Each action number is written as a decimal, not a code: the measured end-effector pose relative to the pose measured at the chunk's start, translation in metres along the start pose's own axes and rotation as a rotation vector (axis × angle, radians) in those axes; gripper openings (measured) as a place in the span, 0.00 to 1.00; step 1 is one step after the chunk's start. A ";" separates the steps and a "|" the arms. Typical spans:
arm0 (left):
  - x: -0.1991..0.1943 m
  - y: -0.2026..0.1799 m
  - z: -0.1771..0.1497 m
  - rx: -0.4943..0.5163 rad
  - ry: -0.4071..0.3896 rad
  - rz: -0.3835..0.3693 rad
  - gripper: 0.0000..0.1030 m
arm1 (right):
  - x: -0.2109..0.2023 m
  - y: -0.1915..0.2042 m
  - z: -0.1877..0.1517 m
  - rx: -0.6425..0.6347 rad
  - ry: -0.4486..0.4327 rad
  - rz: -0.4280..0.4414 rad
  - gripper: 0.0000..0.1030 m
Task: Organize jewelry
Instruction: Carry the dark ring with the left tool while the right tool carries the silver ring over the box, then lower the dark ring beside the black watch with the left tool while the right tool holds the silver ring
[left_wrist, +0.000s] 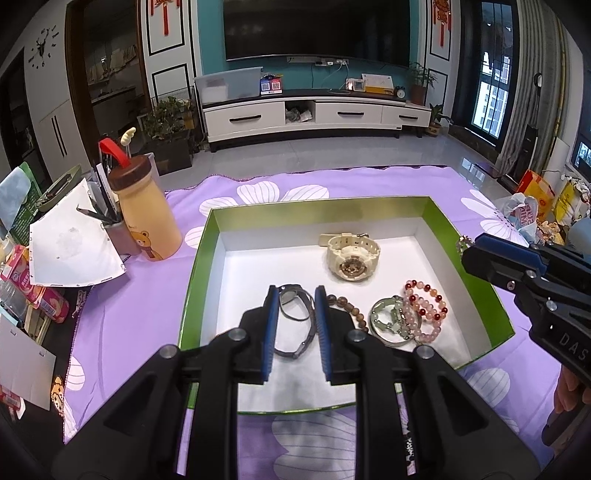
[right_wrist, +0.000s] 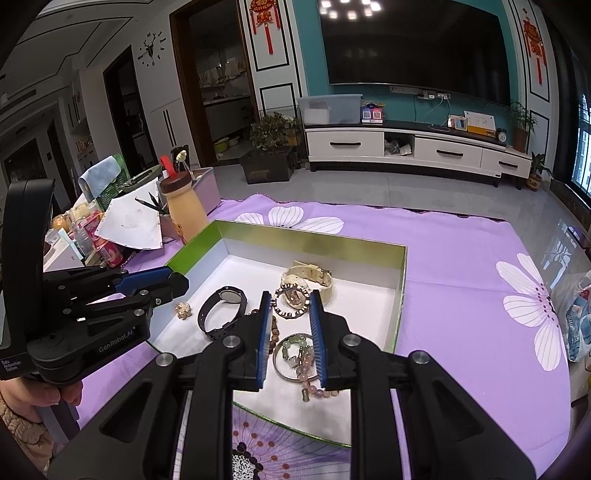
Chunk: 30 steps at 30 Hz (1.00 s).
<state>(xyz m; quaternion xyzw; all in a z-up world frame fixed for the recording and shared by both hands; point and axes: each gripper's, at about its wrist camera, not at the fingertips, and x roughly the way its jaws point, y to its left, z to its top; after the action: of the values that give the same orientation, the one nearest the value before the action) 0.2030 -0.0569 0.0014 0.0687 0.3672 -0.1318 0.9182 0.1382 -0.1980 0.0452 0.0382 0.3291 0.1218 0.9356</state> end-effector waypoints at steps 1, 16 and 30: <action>0.001 0.000 0.000 0.001 0.001 0.001 0.19 | 0.002 -0.001 0.000 0.003 0.003 0.000 0.20; 0.030 -0.003 0.001 0.018 0.044 0.008 0.19 | 0.025 -0.008 -0.002 0.031 0.042 0.001 0.20; 0.045 -0.006 0.002 0.031 0.082 0.019 0.19 | 0.038 -0.012 -0.006 0.046 0.087 -0.002 0.20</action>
<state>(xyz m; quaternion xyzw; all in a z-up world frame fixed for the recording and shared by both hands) 0.2341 -0.0714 -0.0289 0.0918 0.4017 -0.1257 0.9025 0.1662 -0.2004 0.0156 0.0540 0.3723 0.1150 0.9194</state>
